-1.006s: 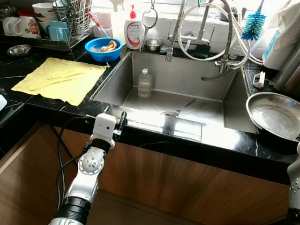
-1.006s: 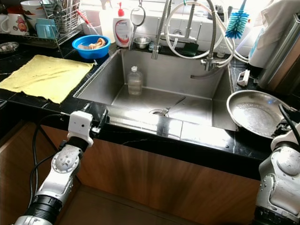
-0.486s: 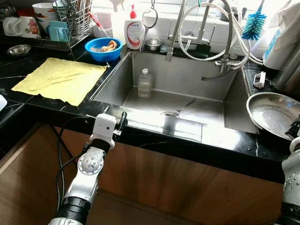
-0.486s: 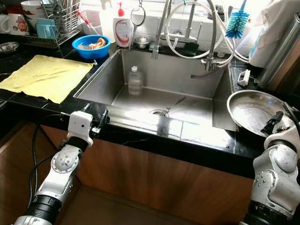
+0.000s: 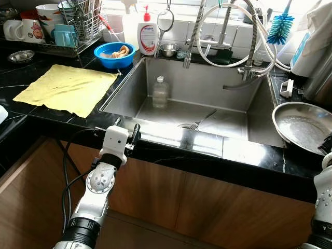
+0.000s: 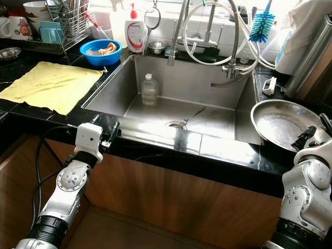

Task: Kitchen organization

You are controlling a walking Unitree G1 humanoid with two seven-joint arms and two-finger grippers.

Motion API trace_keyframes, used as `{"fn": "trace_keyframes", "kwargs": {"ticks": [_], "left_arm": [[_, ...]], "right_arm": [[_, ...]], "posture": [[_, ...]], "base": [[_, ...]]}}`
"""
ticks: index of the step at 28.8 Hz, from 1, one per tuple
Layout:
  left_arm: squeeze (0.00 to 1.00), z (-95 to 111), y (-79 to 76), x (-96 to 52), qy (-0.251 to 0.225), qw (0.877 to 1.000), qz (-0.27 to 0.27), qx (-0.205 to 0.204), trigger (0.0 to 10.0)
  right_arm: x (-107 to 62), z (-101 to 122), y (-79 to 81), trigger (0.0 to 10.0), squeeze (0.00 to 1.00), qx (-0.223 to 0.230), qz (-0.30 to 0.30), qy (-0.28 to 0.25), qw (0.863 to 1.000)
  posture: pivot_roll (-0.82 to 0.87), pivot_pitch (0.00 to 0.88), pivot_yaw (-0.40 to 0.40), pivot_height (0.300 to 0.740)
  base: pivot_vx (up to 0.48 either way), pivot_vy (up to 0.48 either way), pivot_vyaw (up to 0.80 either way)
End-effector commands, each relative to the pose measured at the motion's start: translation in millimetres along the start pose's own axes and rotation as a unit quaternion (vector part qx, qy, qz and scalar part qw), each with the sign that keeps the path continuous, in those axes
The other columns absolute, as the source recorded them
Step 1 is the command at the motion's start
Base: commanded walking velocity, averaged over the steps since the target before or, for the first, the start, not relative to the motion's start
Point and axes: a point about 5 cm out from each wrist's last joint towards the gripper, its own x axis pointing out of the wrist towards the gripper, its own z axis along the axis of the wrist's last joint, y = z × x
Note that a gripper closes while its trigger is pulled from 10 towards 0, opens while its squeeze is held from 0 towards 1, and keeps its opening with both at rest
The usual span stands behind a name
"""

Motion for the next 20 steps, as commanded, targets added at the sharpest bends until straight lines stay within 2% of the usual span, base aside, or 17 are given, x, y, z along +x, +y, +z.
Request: {"fn": "trace_keyframes", "kwargs": {"ticks": [1, 10, 16, 18, 19, 20], "left_arm": [[0.00, -15.4, -2.2, -7.5, 0.044, 0.999, -0.013, 0.008, 10.0], [0.00, -15.1, -1.2, -7.1, 0.044, 0.999, -0.011, 0.009, 10.0], [0.00, -15.4, -0.2, -7.8, 0.045, 0.999, -0.010, 0.010, 10.0], [0.00, -15.2, -0.1, -7.7, 0.044, 0.999, -0.010, 0.010, 10.0], [0.00, -15.2, -0.1, -7.7, 0.044, 0.999, -0.010, 0.010, 10.0], [0.00, -15.2, -0.1, -7.7, 0.044, 0.999, -0.010, 0.010, 10.0]], "right_arm": [[3.8, 3.1, -0.4, 10.0, 0.00, 0.011, -0.008, 0.006, 1.000], [9.3, 0.6, 7.5, 10.0, 0.00, 0.013, -0.010, 0.024, 1.000], [12.0, -6.4, 7.8, 10.0, 0.00, -0.021, -0.018, 0.044, 0.999], [12.3, -7.0, 7.7, 5.2, 0.00, -0.022, -0.019, 0.046, 0.999], [12.4, -7.3, 7.5, 3.4, 0.00, -0.026, -0.020, 0.047, 0.998], [12.5, -7.5, 7.4, 3.4, 0.00, -0.029, -0.020, 0.048, 0.998]], "posture": [[0.00, 0.000, -0.025, 0.740], [0.01, 0.000, -0.028, 0.740], [0.01, 0.000, -0.028, 0.740], [0.01, 0.000, -0.029, 0.740], [0.01, 0.000, -0.029, 0.740], [0.01, 0.000, -0.029, 0.740]], "base": [[0.000, 0.000, 0.00], [0.000, 0.000, 0.00], [0.000, 0.000, 0.00], [0.000, 0.000, 0.00], [0.000, 0.000, 0.00], [0.000, 0.000, 0.00]]}}
